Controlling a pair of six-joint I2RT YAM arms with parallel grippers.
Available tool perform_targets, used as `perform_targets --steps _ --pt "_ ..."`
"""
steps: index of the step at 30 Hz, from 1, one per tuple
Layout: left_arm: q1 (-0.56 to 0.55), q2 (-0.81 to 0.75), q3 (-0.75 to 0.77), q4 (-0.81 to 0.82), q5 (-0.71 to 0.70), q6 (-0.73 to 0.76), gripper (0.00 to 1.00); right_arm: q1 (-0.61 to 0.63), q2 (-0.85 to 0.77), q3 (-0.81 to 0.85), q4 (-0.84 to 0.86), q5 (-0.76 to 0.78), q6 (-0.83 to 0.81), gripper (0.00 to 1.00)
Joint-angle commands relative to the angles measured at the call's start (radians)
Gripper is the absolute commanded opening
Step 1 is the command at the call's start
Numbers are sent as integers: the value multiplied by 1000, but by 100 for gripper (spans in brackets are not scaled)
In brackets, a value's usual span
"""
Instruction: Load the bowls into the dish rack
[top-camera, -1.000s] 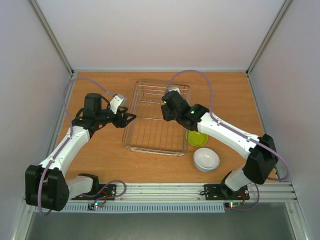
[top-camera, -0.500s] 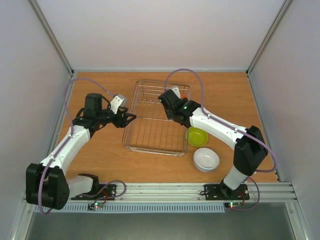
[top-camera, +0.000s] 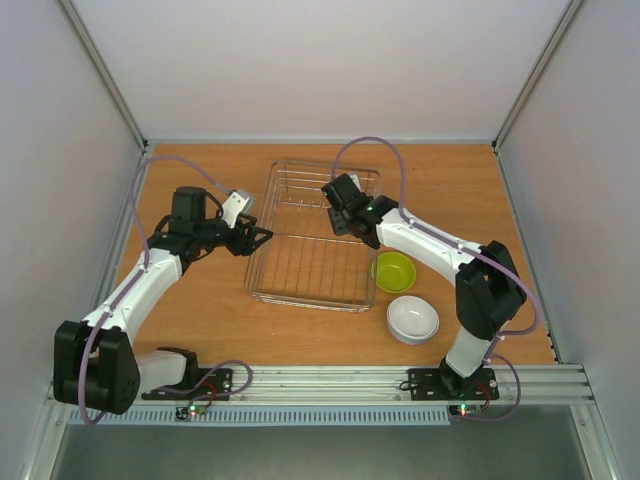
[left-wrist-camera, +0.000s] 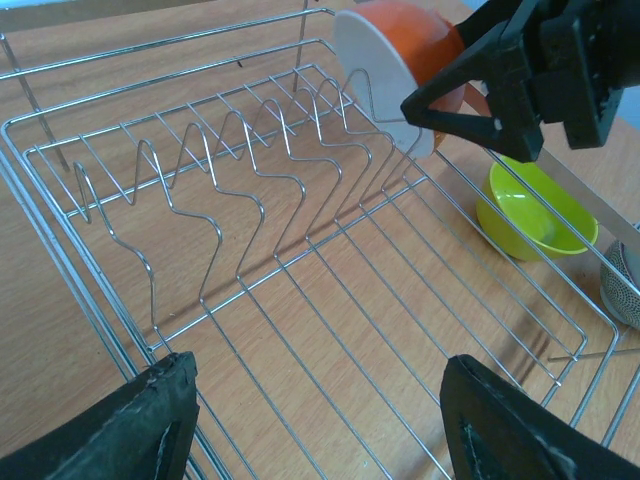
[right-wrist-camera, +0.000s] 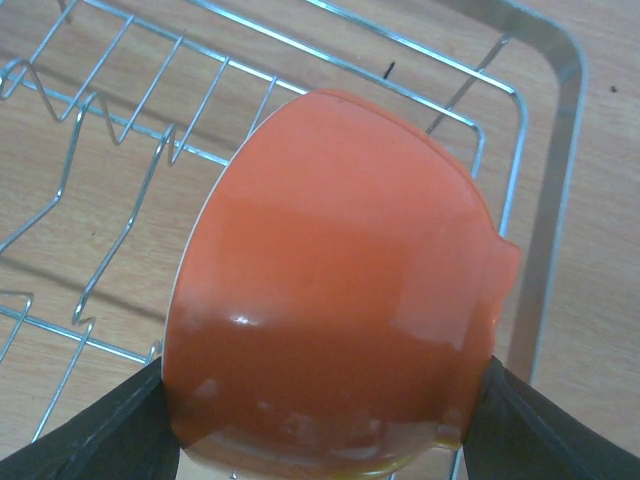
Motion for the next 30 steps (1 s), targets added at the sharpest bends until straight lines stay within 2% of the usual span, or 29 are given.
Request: perform_targets --steps 1,3,5,6,9,12,15,20,24,30 --pt "-3 6 4 20 10 16 67 -13 48 14 52 -73 -2 1" --pt "-3 7 4 21 12 17 67 -15 79 36 41 -80 -6 2" --pt "-3 7 4 19 13 17 67 -15 100 48 33 -77 -8 10" --pt "-3 7 4 18 14 18 67 -15 105 48 36 -77 -10 18" --pt "-3 8 4 18 14 19 67 -15 92 25 57 -73 -9 54" --pt "-3 10 4 17 17 20 67 -15 49 -11 80 -60 -6 71" --pt "-3 12 4 18 19 20 66 -15 -21 -55 100 -69 -8 83" --pt "-3 11 7 11 22 23 66 -15 -190 -148 124 -152 -15 95" --pt "-3 7 8 9 26 24 66 -15 -349 -212 89 -159 21 96" --pt "-3 6 13 1 36 26 66 -44 -460 -296 -14 -154 89 95"
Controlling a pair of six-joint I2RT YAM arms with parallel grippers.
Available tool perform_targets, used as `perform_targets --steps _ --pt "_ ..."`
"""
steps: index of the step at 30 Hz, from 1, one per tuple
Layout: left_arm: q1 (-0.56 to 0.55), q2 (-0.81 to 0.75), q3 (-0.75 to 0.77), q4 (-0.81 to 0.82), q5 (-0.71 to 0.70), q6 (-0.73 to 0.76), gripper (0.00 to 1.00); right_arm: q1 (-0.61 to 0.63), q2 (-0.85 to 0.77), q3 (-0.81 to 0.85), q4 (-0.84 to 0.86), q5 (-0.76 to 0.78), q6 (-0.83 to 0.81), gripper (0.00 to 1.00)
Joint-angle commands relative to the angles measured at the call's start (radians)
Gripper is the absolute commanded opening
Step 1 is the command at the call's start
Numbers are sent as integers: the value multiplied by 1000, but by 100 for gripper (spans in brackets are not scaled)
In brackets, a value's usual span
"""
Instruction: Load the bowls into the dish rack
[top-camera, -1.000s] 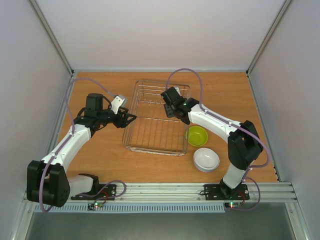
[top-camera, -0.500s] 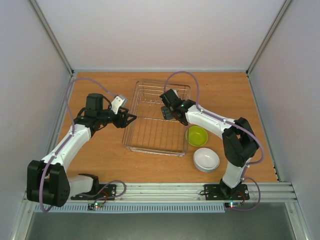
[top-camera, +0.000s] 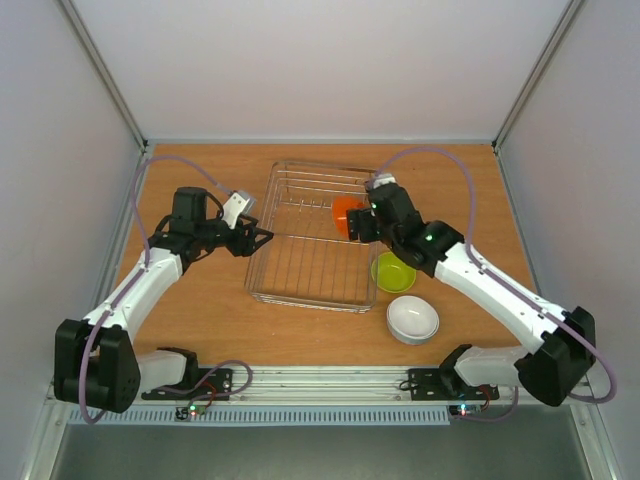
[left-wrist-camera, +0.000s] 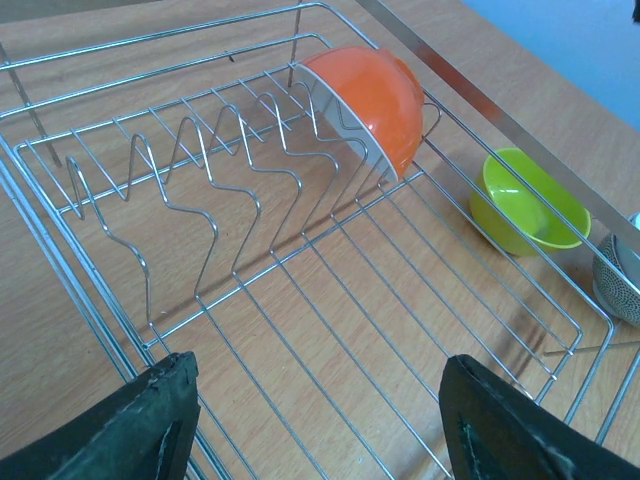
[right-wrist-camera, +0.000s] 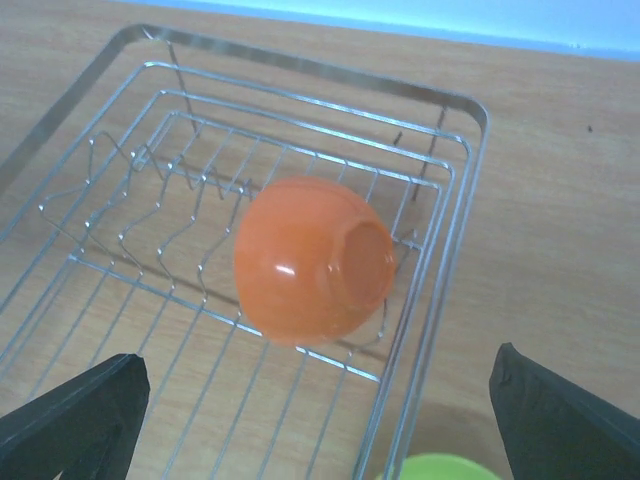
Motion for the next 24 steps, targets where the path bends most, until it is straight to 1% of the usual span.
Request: perform_targets --steps 1,5,8,10,14,21,24 --pt "-3 -3 13 6 25 19 66 -46 -46 -108 -70 -39 80 94" --pt "-3 -15 10 4 30 19 66 -126 -95 -244 -36 -103 149 90" --pt "-3 -21 8 6 32 19 66 -167 -157 -360 11 -105 177 88" --pt "-3 -20 8 6 36 20 66 -180 -209 -405 20 -92 220 88" --pt "-3 -12 7 6 41 23 66 -208 -242 -432 -29 -74 239 86" --pt "-3 -15 7 3 44 23 66 -240 -223 -459 -76 -42 285 80" --pt "-3 -16 5 6 45 23 66 -257 -202 -473 -68 -57 292 76"
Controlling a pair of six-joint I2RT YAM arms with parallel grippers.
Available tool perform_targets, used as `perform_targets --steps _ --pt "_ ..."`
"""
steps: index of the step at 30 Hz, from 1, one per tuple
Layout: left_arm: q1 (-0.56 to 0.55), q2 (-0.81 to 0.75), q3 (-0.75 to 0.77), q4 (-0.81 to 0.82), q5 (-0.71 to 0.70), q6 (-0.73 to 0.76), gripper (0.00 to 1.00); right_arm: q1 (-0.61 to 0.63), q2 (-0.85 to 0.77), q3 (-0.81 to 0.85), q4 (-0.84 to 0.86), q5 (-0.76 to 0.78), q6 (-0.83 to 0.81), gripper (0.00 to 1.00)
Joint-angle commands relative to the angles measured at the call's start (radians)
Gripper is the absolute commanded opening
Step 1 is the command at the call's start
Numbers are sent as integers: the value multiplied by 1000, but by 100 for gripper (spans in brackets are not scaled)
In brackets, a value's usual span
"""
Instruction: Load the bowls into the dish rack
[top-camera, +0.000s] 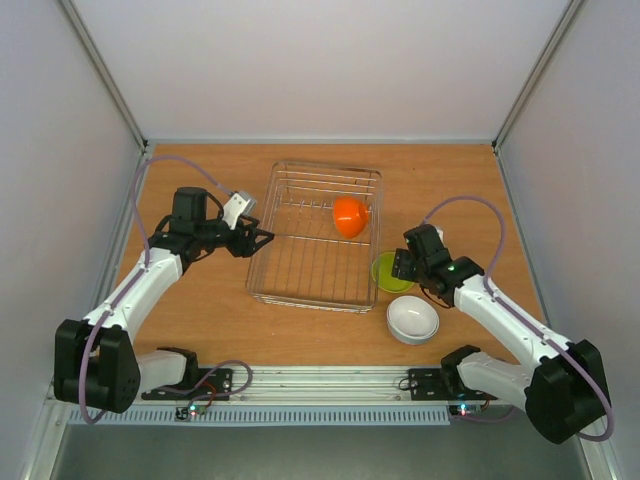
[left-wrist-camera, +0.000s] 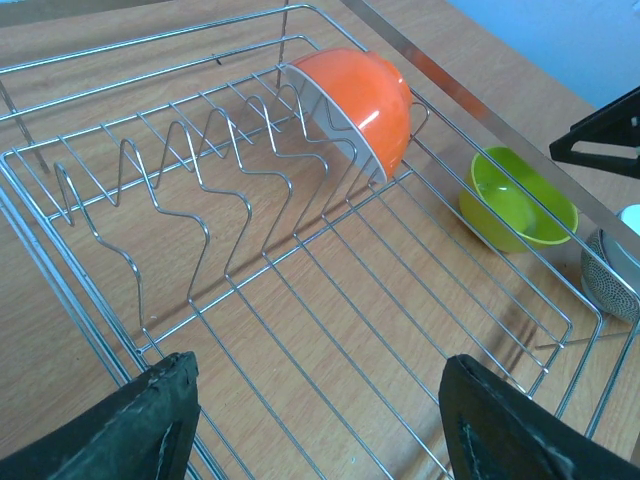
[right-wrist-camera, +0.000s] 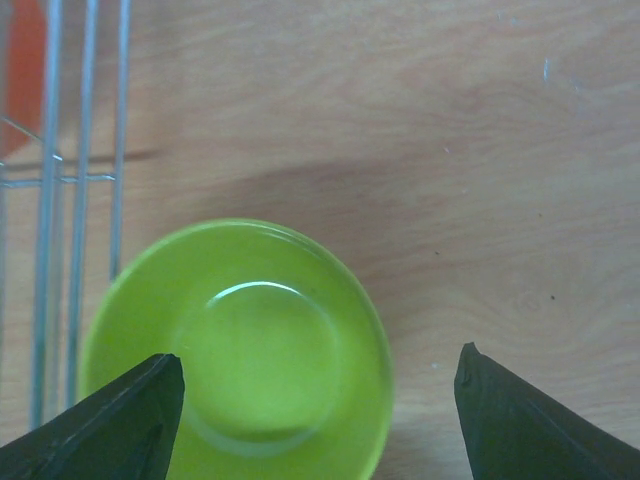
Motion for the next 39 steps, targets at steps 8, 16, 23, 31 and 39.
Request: perform_targets --steps 8,16,23,31,39 --pt "-3 -16 7 5 23 11 66 -64 104 -38 9 -47 42 60" --pt "-3 -17 7 5 23 12 66 -85 177 -14 12 -94 29 21" --pt "-3 -19 5 7 23 11 66 -87 137 8 -48 -12 46 1" --pt "-3 -11 7 8 20 11 67 -87 -15 101 -203 194 60 1" --pt "-3 -11 9 10 18 6 68 -84 -180 194 -141 60 -14 1"
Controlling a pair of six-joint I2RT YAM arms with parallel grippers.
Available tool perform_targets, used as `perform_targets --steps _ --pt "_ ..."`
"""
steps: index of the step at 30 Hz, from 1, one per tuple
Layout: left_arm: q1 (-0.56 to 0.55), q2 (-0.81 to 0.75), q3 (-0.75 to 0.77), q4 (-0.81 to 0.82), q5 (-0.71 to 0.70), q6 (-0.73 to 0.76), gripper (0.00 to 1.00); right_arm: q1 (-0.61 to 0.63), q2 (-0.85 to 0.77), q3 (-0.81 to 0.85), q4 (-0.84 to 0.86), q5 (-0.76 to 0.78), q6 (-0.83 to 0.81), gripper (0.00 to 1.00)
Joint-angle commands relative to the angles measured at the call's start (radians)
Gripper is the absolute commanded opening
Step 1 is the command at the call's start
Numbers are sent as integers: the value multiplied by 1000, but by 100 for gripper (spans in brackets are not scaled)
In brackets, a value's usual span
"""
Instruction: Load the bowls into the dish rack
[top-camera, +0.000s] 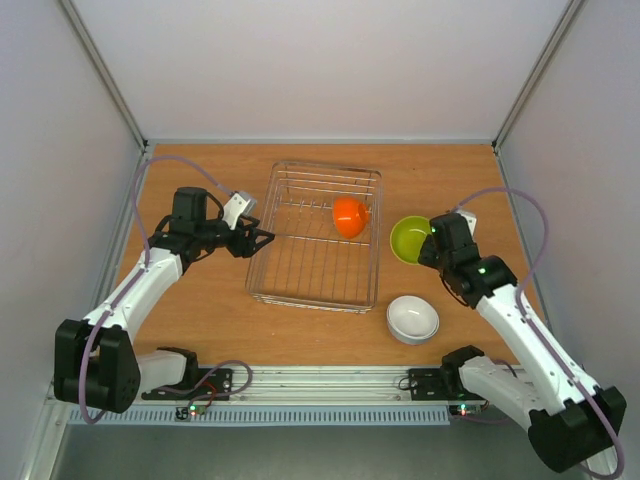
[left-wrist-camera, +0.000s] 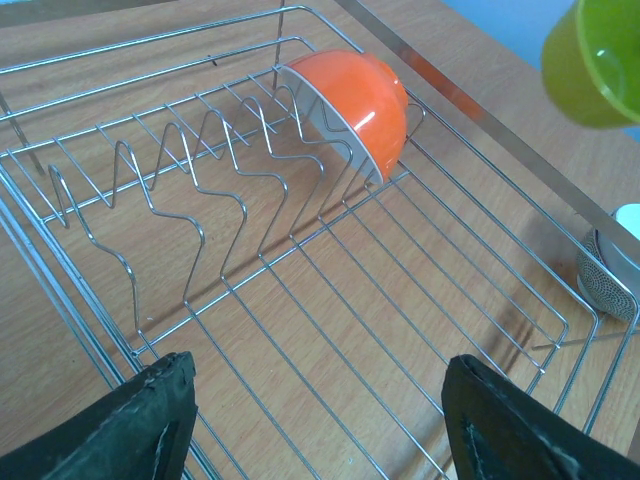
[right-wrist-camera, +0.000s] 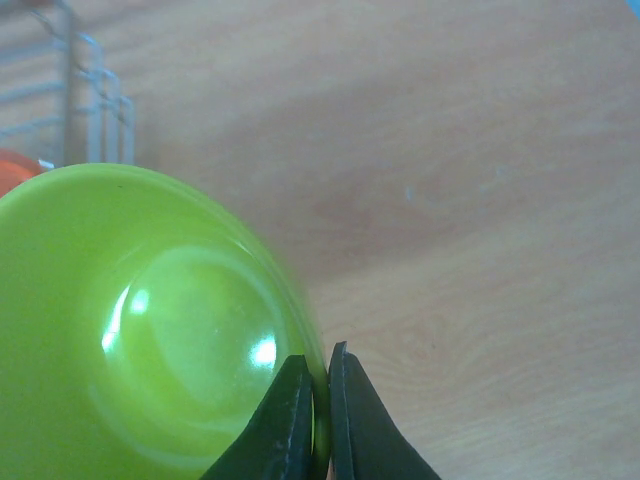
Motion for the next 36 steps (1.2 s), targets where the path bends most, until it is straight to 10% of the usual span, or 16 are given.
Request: perform_targets --steps 1,11,36 --pt "-3 -10 10 10 11 4 68 -2 -57 77 44 -104 -46 1" --pt "-3 10 28 -13 12 -2 71 156 134 203 116 -261 -129 1" --pt "-3 27 39 -37 20 10 78 568 704 651 125 -109 -238 1"
